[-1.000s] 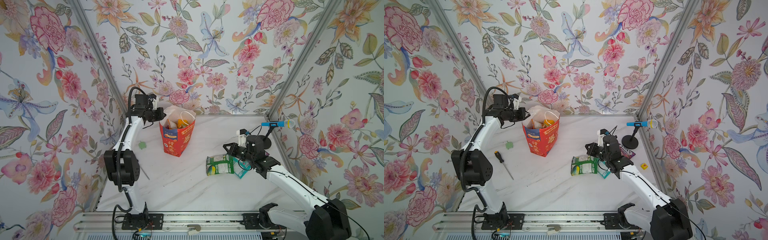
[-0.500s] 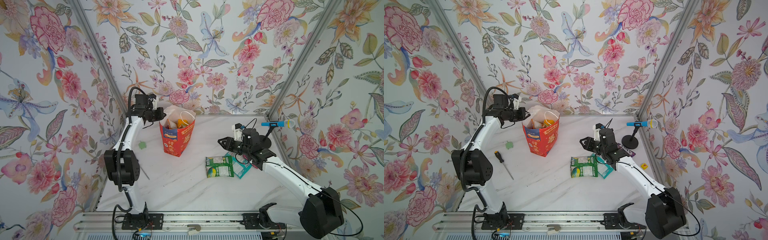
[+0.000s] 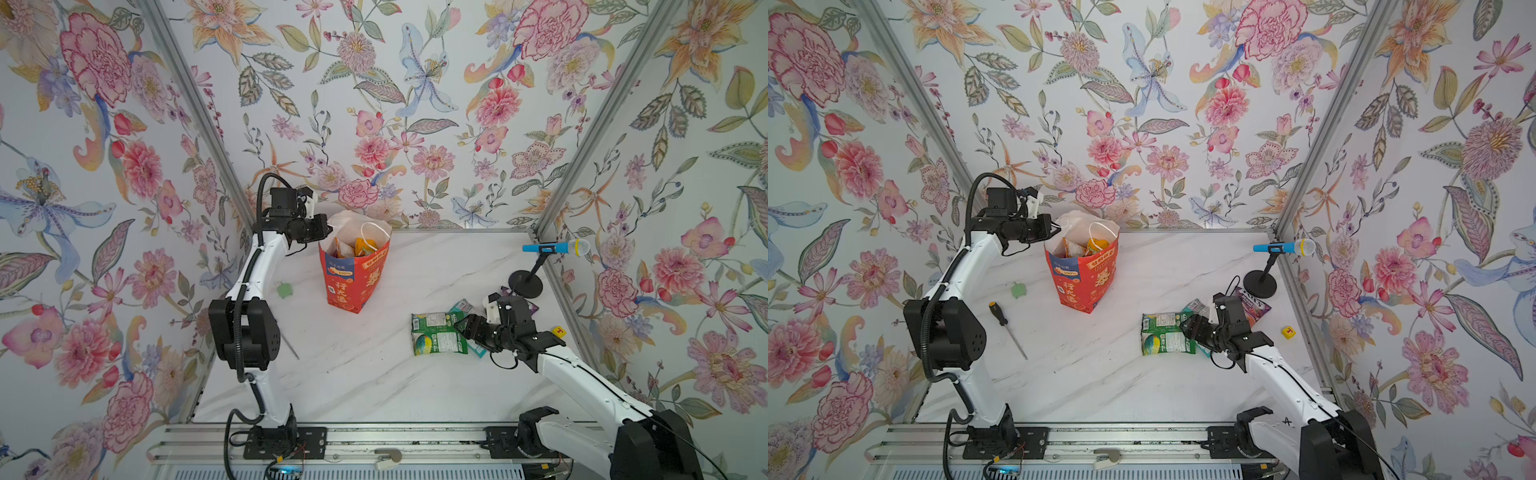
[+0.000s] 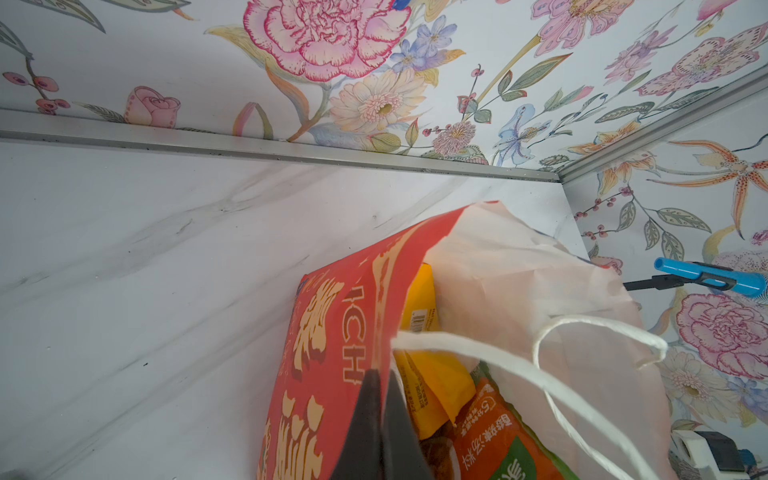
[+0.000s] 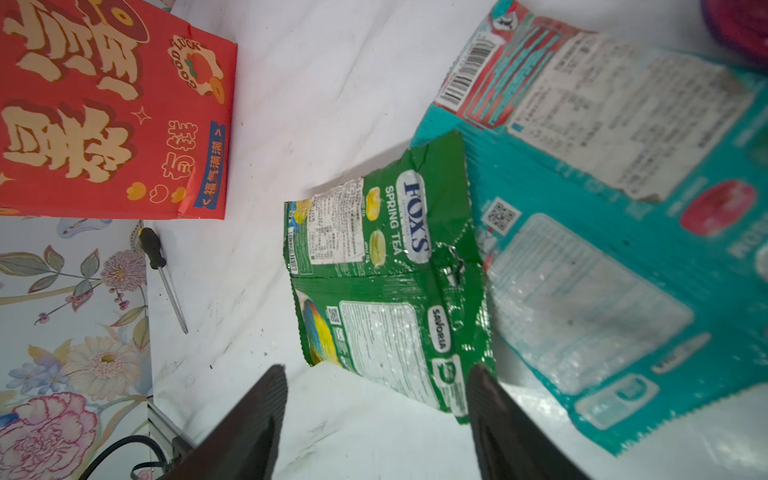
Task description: Place the snacks into the paper bag
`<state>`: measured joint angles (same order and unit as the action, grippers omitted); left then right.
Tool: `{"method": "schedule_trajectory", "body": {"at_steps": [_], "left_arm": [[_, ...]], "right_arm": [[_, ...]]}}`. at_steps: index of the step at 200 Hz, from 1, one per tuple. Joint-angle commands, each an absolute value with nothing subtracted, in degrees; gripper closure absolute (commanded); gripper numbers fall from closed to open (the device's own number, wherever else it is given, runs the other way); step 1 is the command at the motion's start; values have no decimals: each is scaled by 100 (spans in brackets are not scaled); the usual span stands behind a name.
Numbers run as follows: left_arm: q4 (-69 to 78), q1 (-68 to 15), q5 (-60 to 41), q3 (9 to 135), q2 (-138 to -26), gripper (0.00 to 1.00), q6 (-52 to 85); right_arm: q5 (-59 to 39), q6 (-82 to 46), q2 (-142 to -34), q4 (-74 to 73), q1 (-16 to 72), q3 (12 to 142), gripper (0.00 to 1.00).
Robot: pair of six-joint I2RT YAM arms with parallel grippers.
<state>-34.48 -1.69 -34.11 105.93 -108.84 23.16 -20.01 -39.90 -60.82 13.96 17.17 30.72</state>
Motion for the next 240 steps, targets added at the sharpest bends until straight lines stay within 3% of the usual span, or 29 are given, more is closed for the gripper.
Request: {"method": "schedule_trajectory", "body": {"at_steps": [1,51,137,240], "left_arm": [[-3346,-214,-3463,10809,-10885,100,2235],[-3346,-207,-3465,10802,-10885,100,2241],[-3376,-211,-3445,10815,-10819,100,2228],[-3349,-220,-3454,10813,-10771,100,2274]], "right_arm": [[-1993,-4213,-5919,1528,1679,2779,29],[-1953,-4390,-5724,1460,1612,2227,26],[-2683,-5250,-5475,-1044,1194,838,26],[-3128,-5737,-6597,-3237,1229,668,30]]}}
